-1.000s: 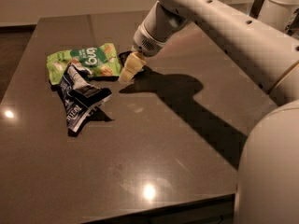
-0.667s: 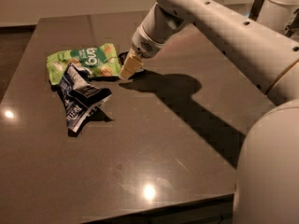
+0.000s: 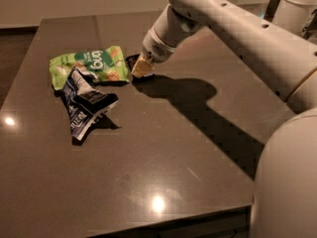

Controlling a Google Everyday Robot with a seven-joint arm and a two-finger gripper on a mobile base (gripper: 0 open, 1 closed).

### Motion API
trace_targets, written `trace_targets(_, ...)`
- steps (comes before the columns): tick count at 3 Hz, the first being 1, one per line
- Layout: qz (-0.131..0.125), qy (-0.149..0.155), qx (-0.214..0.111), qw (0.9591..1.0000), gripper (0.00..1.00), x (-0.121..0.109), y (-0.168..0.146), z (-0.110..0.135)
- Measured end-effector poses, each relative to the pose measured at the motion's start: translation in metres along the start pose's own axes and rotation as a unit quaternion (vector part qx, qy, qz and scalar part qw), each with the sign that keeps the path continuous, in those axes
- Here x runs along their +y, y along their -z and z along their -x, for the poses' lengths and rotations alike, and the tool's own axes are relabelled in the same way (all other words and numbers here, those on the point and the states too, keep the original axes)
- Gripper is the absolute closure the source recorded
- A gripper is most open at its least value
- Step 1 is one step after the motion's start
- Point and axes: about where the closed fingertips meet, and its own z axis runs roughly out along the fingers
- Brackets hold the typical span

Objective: Pick rxbar chocolate

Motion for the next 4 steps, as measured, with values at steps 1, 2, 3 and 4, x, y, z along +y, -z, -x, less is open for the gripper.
trace_targets(1, -0.005, 0.000, -0.002, 1.0000, 1.00, -0.001, 0.010, -0.005)
trace_targets(2, -0.011, -0.001, -0.005, 0.9999, 1.00, 0.000, 0.022, -0.011)
trace_targets(3, -0.015, -0.001, -0.013, 0.9998, 0.81, 0.004, 0.038, -0.016)
trace_targets(4, -0.013, -0.001, -0.012, 0.9998, 0.59, 0.005, 0.036, -0.015)
